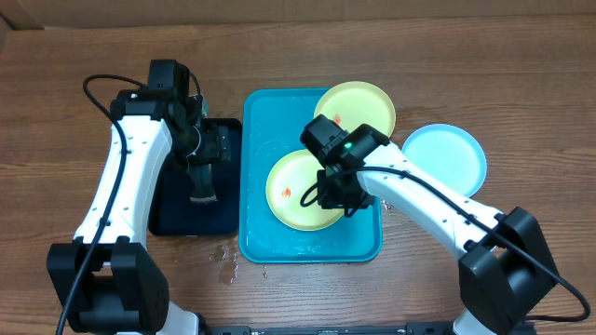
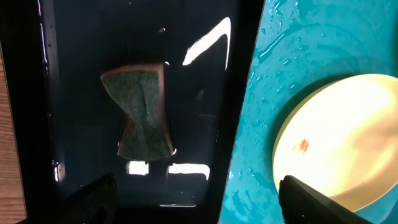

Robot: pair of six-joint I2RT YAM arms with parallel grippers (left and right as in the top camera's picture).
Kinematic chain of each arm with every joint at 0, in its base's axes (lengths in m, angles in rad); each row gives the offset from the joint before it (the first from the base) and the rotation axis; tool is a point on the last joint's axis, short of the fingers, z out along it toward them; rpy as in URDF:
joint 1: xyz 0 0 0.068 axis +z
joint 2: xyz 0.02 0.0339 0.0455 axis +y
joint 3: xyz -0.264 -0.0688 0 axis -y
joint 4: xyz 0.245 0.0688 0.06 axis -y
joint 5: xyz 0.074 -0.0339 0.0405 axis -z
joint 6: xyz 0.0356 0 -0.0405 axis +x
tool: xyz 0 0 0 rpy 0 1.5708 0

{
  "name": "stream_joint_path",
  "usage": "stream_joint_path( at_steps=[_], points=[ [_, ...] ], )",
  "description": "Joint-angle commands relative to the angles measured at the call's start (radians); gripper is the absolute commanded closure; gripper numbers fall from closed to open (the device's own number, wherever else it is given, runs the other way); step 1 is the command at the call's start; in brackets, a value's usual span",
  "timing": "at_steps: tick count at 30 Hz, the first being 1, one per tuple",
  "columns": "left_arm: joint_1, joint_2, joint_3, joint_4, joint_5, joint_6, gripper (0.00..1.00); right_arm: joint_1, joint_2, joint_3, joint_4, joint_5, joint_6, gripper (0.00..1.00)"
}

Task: Clean dirty plates on tray and stack at the side
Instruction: 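Slide the yellow plate toward the tray center with the right gripper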

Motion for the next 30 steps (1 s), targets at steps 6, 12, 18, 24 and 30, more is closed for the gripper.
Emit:
stream_joint_path(
  at_steps=[6, 12, 18, 24, 30],
  points=[
    [-0.006, 0.016, -0.010, 0.003, -0.011, -0.018, 0.16, -0.005, -0.021, -0.124, 0.163, 0.065, 0.081, 0.60],
    [-0.006, 0.016, -0.010, 0.003, -0.010, -0.018, 0.16, -0.008, -0.021, -0.193, 0.258, 0.150, 0.162, 0.61],
    [-0.006, 0.016, -0.010, -0.002, -0.010, -0.019, 0.16, -0.027, -0.020, -0.200, 0.264, 0.149, 0.172, 0.73],
    [-0.006, 0.016, -0.010, -0.001, -0.010, -0.018, 0.16, -0.029, -0.019, -0.203, 0.264, 0.149, 0.211, 0.77],
    [-0.007, 0.016, -0.010, -0.006, -0.010, -0.019, 0.16, -0.029, -0.019, -0.242, 0.307, 0.149, 0.214, 0.80]
  ],
)
